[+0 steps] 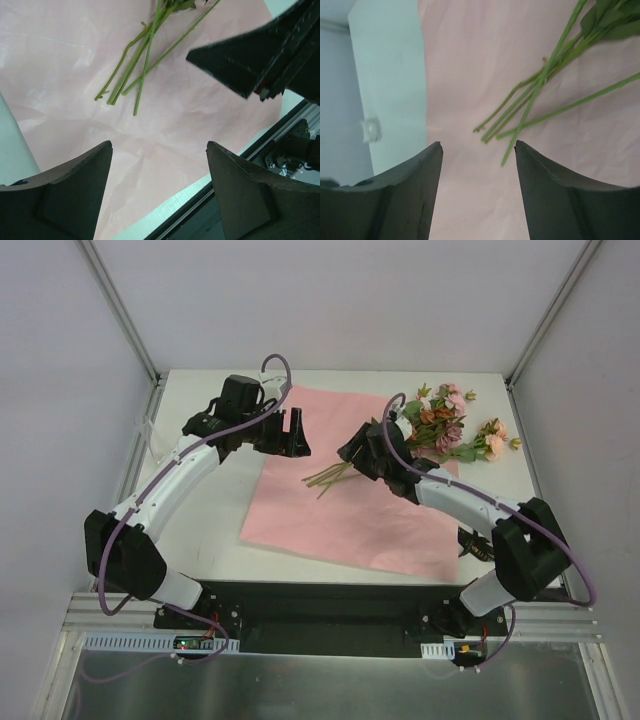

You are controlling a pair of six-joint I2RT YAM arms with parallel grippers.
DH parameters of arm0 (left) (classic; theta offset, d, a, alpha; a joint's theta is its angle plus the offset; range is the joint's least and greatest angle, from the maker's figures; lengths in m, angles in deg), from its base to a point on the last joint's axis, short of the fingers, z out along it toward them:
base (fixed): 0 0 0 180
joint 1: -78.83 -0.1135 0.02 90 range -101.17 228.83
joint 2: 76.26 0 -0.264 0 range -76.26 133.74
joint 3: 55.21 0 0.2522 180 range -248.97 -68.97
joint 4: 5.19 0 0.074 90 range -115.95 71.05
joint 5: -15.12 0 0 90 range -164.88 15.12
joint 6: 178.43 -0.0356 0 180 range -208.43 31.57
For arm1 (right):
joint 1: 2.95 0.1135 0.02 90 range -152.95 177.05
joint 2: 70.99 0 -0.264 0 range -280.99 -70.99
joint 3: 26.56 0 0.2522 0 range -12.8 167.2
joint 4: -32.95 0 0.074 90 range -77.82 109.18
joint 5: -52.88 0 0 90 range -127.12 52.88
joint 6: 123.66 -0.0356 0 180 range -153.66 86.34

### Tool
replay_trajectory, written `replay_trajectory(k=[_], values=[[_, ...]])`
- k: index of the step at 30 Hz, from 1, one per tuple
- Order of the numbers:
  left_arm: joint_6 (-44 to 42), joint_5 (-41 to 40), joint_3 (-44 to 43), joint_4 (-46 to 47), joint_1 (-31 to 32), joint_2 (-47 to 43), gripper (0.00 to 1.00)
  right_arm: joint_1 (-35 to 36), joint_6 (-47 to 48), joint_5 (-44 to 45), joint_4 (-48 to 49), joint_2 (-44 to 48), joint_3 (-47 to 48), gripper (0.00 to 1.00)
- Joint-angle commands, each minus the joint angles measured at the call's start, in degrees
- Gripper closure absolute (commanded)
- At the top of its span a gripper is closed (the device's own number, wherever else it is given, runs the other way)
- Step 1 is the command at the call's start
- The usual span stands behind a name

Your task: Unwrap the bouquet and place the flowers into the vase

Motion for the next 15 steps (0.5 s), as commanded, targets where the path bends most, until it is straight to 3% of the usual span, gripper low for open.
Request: replay_trajectory(k=[1,5,8,15], values=[[-0.9,2.9,0.61,1.95,-1.03,1.15,0.25,-0.25,-6.52,18.84,-5.44,-8.49,11.86,0.39],[-1.34,2.73,2.28,2.04,-1.12,0.28,0.25,-0.69,-2.91,26.22,-8.68,-15.72,21.63,0.44],[-1.43,3.08,2.98,2.21,-1.12,-0.51,0.25,-1.91,-5.26,29.84,-12.55,-20.03,26.21,0.59],[-0.99,4.92,3.16,2.3,-1.03,0.27,0.25,-3.23,-7.3,32.66,-23.37,-25.4,30.8,0.54]])
